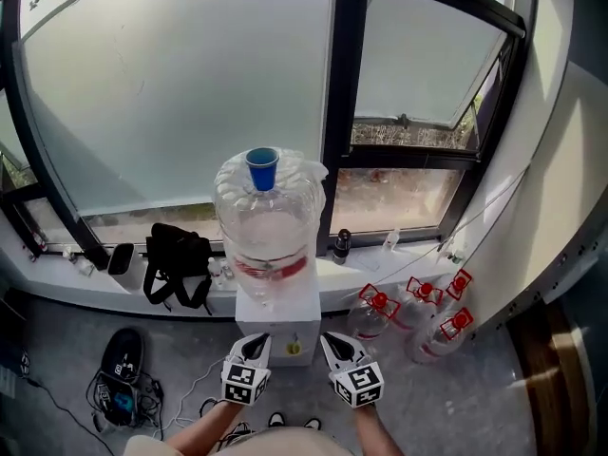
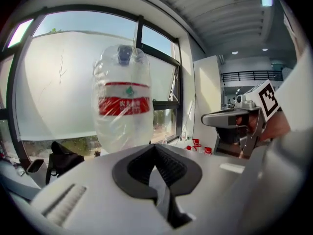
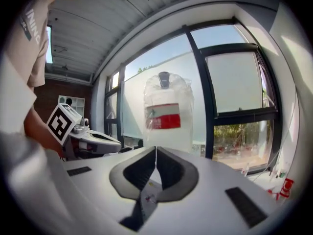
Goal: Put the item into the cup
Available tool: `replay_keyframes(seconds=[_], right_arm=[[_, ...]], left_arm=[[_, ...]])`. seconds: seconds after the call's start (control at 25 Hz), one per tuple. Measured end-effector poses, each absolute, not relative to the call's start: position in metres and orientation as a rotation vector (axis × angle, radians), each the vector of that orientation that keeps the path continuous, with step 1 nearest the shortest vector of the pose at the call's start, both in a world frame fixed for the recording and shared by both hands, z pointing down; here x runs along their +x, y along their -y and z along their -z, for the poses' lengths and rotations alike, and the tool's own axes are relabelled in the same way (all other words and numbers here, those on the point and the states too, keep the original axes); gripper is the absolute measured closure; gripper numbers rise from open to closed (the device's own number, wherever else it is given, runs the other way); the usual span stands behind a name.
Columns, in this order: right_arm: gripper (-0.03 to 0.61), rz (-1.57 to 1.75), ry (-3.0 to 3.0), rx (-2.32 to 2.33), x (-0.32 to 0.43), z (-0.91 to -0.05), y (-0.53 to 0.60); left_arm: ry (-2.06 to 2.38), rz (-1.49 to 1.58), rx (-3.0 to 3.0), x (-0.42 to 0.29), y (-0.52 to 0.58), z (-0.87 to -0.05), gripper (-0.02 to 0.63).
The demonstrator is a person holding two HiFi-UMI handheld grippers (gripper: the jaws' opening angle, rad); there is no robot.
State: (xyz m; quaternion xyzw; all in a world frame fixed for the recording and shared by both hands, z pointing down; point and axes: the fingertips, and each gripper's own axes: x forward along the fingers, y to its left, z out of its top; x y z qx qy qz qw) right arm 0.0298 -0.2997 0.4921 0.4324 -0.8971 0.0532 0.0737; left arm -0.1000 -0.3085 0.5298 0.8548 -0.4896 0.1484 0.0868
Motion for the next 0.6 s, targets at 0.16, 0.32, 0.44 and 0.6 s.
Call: replay_keyframes(seconds=[0.16, 0.32, 0.44, 0.6], right_arm=[[0.566, -0.022, 2.738, 1.296, 0.027, -0.443, 0.3], [0.566, 0.073, 2.765, 1.339, 0.03, -0.396, 0.308], [0.566, 0.126, 2.783, 1.361, 0.027, -0.37, 0.312], [0.566, 0.143, 2.788, 1.36, 0.022, -0.362, 0.31]], left_arm=[[1.512, -0.344, 2.618, -0.102, 0.315, -0.474, 0.606], [1.55, -0.213, 2.666, -0.102, 0.325, -0.421, 0.606], [1.59, -0.123, 2.691, -0.107, 0.332, -0.387, 0.606], [1.613, -0.064, 2.671, -0.114, 0.336, -0.374, 0.606]])
